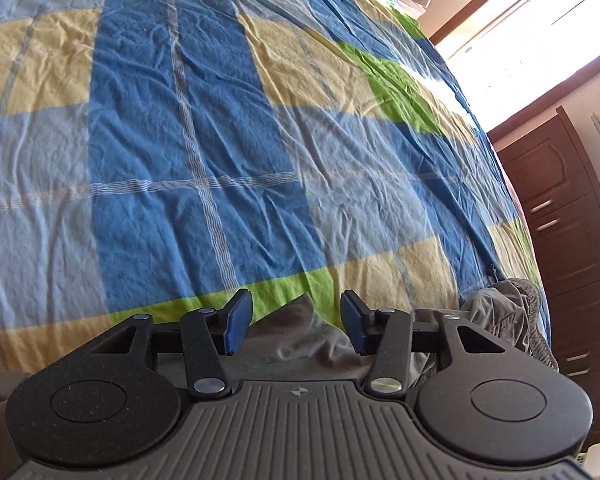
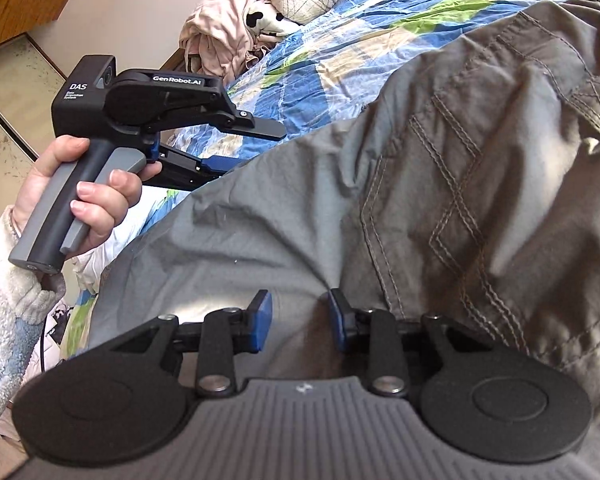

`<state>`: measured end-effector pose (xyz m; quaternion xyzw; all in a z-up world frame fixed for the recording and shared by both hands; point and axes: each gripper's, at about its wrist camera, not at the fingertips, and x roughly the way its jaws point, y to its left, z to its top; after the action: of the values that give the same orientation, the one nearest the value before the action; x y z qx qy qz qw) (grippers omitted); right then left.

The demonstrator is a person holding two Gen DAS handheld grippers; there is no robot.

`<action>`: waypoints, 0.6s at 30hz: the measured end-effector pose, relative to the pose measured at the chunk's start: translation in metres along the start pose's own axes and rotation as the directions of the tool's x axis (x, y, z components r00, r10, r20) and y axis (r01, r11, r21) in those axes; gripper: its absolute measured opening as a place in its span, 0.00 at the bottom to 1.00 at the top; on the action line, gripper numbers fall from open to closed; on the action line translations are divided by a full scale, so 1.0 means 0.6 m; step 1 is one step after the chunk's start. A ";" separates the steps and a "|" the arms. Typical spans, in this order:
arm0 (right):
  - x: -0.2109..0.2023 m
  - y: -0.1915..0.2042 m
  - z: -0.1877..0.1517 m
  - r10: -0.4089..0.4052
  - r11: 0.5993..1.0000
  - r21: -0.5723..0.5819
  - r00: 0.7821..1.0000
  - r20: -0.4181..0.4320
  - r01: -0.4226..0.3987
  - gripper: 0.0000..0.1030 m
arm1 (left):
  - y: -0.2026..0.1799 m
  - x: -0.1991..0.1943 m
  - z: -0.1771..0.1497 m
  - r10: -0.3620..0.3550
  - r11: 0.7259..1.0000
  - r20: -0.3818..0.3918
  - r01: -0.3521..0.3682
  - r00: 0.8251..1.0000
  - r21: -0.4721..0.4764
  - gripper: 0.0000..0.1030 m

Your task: Fold clothes

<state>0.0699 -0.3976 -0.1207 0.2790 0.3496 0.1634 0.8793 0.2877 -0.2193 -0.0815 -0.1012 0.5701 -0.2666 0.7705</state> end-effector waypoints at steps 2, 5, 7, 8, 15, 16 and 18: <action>0.001 -0.002 0.000 0.003 1.000 0.002 1.000 0.001 -0.003 0.30 | -0.002 0.001 -0.002 -0.003 1.000 -0.010 0.003 1.000 0.019 0.37; 0.001 -0.004 0.000 0.009 1.000 0.007 1.000 0.004 -0.009 0.30 | -0.015 0.003 -0.014 0.019 0.997 -0.016 -0.018 1.000 0.072 0.18; 0.000 -0.003 -0.001 0.005 1.000 0.000 1.000 0.004 -0.005 0.30 | -0.016 -0.002 -0.023 0.044 0.997 0.007 -0.044 0.999 0.059 0.12; 0.000 -0.002 -0.001 0.003 1.000 -0.002 1.000 0.004 -0.003 0.30 | -0.015 -0.005 -0.027 0.055 0.997 0.023 -0.056 0.998 0.047 0.10; -0.003 0.003 0.002 -0.013 1.000 0.001 1.000 -0.007 0.013 0.31 | -0.025 -0.035 0.007 0.089 0.994 0.140 -0.097 0.986 0.046 0.05; -0.003 0.002 0.000 -0.014 1.000 -0.002 1.000 -0.005 0.014 0.31 | -0.026 -0.025 0.014 0.110 0.991 0.129 -0.118 0.986 0.056 0.05; -0.003 0.003 -0.003 -0.018 1.000 -0.003 1.000 -0.001 0.018 0.31 | -0.025 -0.005 0.022 0.136 0.988 0.118 -0.144 0.984 0.058 0.05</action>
<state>0.0671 -0.3964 -0.1199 0.2746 0.3524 0.1560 0.8810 0.2949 -0.2321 -0.0681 -0.0503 0.5220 -0.2243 0.8214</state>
